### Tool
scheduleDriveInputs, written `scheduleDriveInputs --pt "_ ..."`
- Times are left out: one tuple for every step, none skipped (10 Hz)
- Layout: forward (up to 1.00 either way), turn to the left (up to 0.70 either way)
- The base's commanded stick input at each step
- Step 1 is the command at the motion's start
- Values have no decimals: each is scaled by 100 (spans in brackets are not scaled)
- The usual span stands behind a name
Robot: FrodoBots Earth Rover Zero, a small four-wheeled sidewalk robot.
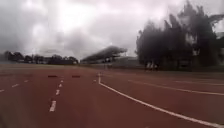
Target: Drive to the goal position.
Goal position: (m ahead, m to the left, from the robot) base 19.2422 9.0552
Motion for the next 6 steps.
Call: scheduleDriveInputs --pt "70 0" --pt "70 0" --pt "70 0" --pt "70 0" --pt "70 0" --pt "70 0"
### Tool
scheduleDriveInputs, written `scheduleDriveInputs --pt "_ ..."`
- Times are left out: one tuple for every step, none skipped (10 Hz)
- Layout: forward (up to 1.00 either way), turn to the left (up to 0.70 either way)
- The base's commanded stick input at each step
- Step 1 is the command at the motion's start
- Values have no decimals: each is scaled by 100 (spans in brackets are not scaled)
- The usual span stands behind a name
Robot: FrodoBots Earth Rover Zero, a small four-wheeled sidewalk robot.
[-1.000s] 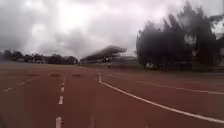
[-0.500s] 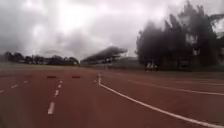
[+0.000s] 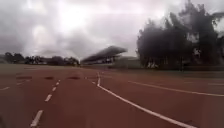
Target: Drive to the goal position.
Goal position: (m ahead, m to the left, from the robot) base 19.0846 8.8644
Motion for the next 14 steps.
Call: scheduleDriveInputs --pt "70 0" --pt "70 0" --pt "70 0" --pt "70 0" --pt "70 0" --pt "70 0" --pt "70 0" --pt "70 0" --pt "70 0" --pt "70 0" --pt "70 0" --pt "70 0" --pt "70 0" --pt "70 0"
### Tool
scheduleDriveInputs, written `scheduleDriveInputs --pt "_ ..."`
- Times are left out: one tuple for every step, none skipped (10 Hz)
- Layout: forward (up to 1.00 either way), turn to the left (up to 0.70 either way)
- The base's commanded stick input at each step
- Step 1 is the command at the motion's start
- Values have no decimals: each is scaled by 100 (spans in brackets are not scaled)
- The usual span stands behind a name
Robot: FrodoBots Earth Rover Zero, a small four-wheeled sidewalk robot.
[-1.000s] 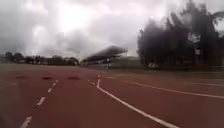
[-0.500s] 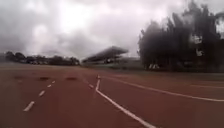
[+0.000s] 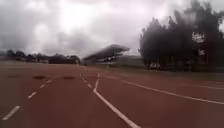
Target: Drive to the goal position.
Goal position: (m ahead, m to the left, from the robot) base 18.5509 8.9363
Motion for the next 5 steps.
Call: scheduleDriveInputs --pt "70 0" --pt "70 0" --pt "70 0" --pt "70 0" --pt "70 0"
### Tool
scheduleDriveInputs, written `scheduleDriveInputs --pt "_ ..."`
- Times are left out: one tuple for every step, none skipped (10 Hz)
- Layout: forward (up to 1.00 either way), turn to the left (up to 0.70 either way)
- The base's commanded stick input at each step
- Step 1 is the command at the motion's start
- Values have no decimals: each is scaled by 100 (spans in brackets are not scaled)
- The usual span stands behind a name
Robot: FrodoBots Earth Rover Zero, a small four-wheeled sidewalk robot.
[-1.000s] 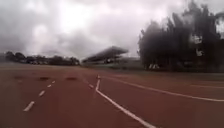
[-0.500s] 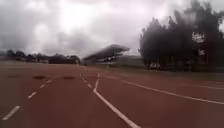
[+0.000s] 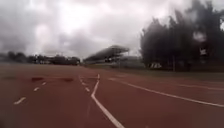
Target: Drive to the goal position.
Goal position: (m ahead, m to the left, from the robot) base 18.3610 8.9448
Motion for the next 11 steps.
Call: scheduleDriveInputs --pt "70 0" --pt "70 0" --pt "70 0" --pt "70 0" --pt "70 0" --pt "70 0" --pt "70 0" --pt "70 0" --pt "70 0" --pt "70 0" --pt "70 0"
